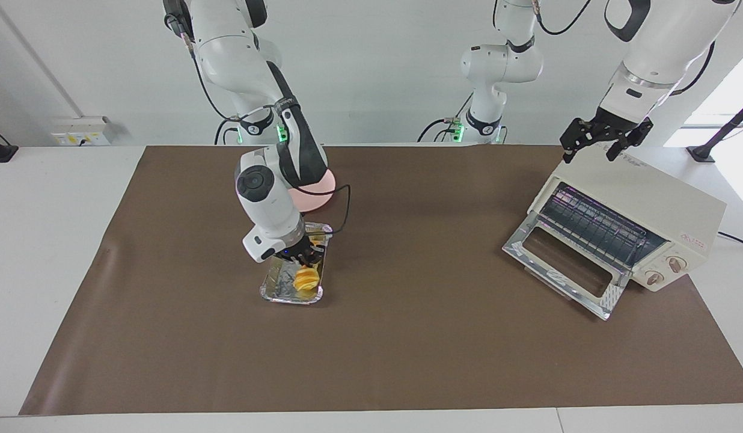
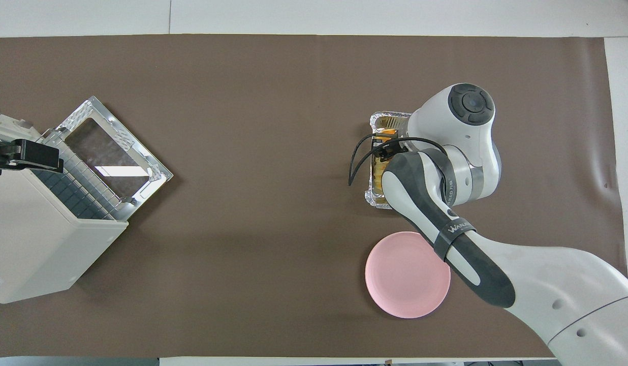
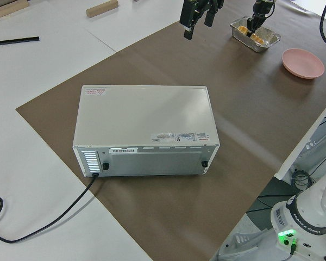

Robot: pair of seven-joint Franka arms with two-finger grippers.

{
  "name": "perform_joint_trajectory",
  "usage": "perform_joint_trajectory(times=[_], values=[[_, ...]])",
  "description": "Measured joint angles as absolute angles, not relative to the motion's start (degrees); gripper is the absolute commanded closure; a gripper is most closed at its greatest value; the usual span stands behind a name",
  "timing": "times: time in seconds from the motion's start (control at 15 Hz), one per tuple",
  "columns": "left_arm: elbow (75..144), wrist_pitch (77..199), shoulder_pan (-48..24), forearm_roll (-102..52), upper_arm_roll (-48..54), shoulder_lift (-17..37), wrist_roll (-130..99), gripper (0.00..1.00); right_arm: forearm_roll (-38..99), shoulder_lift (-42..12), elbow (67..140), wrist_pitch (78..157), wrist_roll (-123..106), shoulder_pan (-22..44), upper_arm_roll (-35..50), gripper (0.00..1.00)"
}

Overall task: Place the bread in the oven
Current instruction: 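Lower the bread into the foil tray and open the right gripper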

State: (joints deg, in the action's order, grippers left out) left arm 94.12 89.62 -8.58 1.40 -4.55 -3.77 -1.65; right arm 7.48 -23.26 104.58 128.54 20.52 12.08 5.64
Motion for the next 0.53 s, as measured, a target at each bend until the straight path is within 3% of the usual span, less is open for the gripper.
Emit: perform_joint_trajectory(times=[0.53], values=[[94.1,89.6,-8.6,1.4,-4.6,-3.8,-1.6,0.00,4.7,-20.6,101.2,120.9,15.5,7.9,5.2,0.00]])
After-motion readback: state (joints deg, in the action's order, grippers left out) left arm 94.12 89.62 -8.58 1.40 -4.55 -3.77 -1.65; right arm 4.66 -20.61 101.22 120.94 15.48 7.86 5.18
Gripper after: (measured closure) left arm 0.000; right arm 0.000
